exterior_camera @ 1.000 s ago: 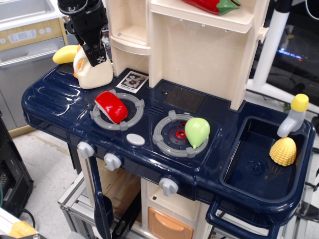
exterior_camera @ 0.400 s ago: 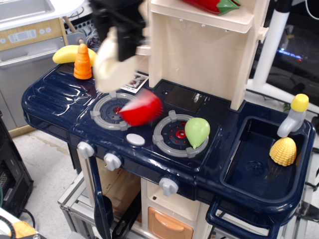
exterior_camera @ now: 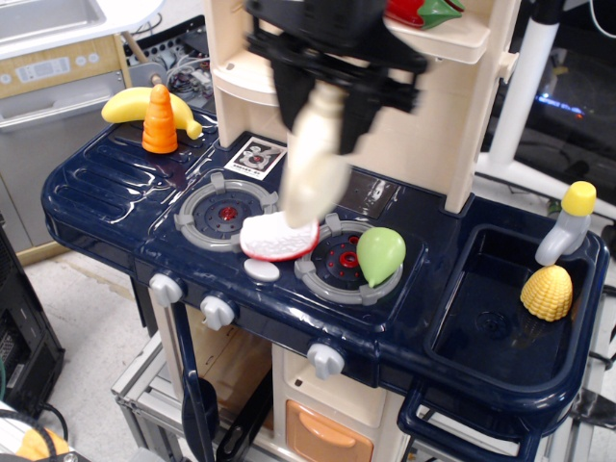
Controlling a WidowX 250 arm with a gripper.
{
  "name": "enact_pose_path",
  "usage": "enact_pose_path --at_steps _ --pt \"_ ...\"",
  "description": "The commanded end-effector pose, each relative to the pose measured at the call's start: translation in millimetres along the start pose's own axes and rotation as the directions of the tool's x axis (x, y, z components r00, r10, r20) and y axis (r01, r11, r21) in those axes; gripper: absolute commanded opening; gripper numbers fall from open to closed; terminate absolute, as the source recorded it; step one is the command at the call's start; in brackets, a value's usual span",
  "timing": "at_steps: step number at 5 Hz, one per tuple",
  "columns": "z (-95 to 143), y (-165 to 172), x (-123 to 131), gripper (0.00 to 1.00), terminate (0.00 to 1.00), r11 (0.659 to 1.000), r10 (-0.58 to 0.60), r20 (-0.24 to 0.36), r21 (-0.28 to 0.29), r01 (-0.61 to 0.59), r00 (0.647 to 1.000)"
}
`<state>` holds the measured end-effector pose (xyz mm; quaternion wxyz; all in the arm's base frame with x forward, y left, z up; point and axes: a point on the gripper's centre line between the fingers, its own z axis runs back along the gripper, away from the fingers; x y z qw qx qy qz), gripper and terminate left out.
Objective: Put detergent in sink
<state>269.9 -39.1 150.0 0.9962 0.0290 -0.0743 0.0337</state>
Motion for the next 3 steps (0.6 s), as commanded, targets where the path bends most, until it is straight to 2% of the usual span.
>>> enact_pose_path --at_steps 1,2,3 --pt "5.9 -54.8 41.5 0.0 0.0 0.979 0.17 0.091 -0.128 -0.158 0.981" --pt "-5.6 -65.1 41.3 0.0 0.0 0.981 0.151 0.075 -0.135 -0.139 0.986" --pt "-10.5 -77.3 40.5 0.0 1.0 0.979 0.155 0.079 -0.143 -0.143 0.985"
